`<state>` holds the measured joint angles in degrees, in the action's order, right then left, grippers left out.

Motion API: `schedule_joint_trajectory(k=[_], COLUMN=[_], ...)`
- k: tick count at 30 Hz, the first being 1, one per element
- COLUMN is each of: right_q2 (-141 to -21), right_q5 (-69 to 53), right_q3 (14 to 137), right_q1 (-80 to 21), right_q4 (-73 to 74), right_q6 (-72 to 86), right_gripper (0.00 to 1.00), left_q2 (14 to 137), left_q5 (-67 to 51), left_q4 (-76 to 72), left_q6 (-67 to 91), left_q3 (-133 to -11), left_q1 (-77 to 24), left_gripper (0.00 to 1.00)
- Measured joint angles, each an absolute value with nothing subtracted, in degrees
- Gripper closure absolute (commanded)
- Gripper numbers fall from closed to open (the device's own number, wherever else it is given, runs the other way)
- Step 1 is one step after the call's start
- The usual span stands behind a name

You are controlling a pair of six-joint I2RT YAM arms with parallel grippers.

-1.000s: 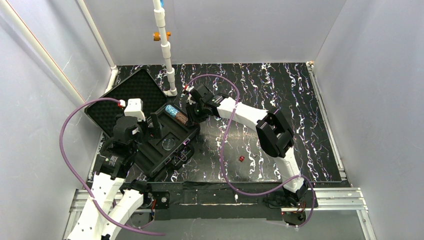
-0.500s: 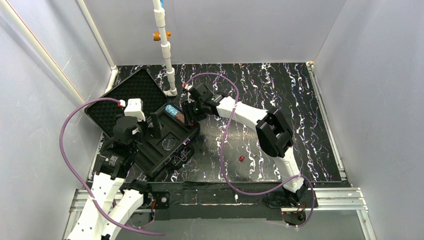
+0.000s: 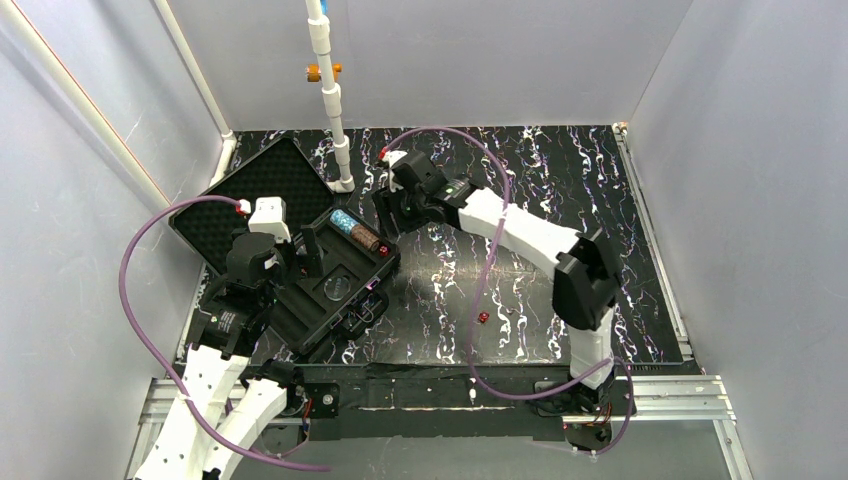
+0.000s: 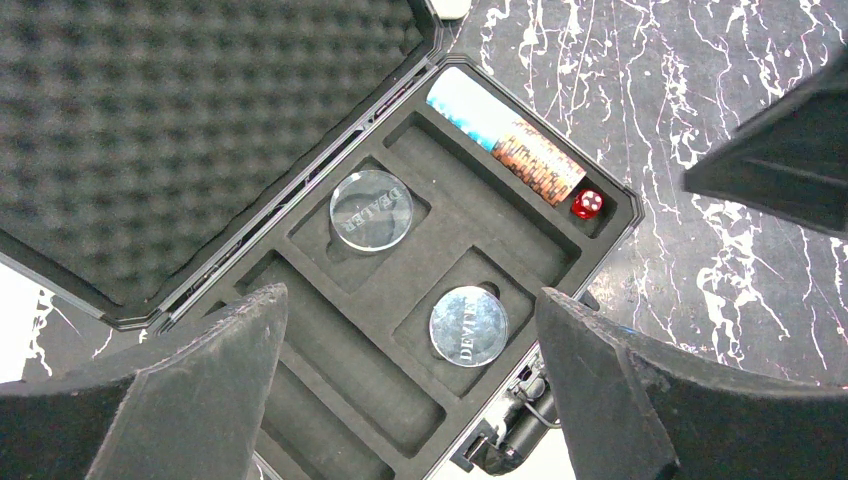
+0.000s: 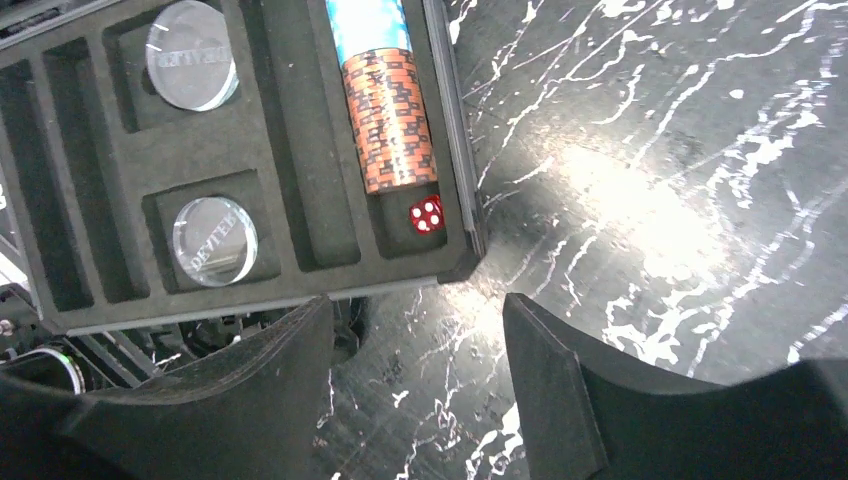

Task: Pack up texas hold em set

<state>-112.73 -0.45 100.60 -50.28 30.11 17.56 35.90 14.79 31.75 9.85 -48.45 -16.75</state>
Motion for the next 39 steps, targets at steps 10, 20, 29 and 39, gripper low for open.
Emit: schedule_joint_trajectory(k=[10, 20, 29, 39], right_q2=[-99.13, -91.09, -87.42, -87.22], right_q5=[7.88, 17.54, 24.18, 24.38], right_q3=[87.39, 77.93, 72.03, 66.50], right_q1=[-50.26, -50.19, -48.71, -48.12], right_q4=[30.50, 34.85, 39.92, 42.76], right_q6=[16.34, 20.71, 31.22, 41.76], right_gripper=[0.19, 0.08, 0.02, 0.16], left_q2=[35.92, 35.90, 35.79, 35.57], left_q5=[14.50, 14.35, 14.33, 14.35], left_q4=[31.75, 31.75, 31.75, 31.75], left_q6=[9.87, 9.87, 9.87, 9.87], left_q3=[-48.45, -48.45, -48.45, -48.45], left_q1=[-16.75, -16.75, -16.75, -16.73], left_gripper=[0.07, 0.07, 0.07, 0.07])
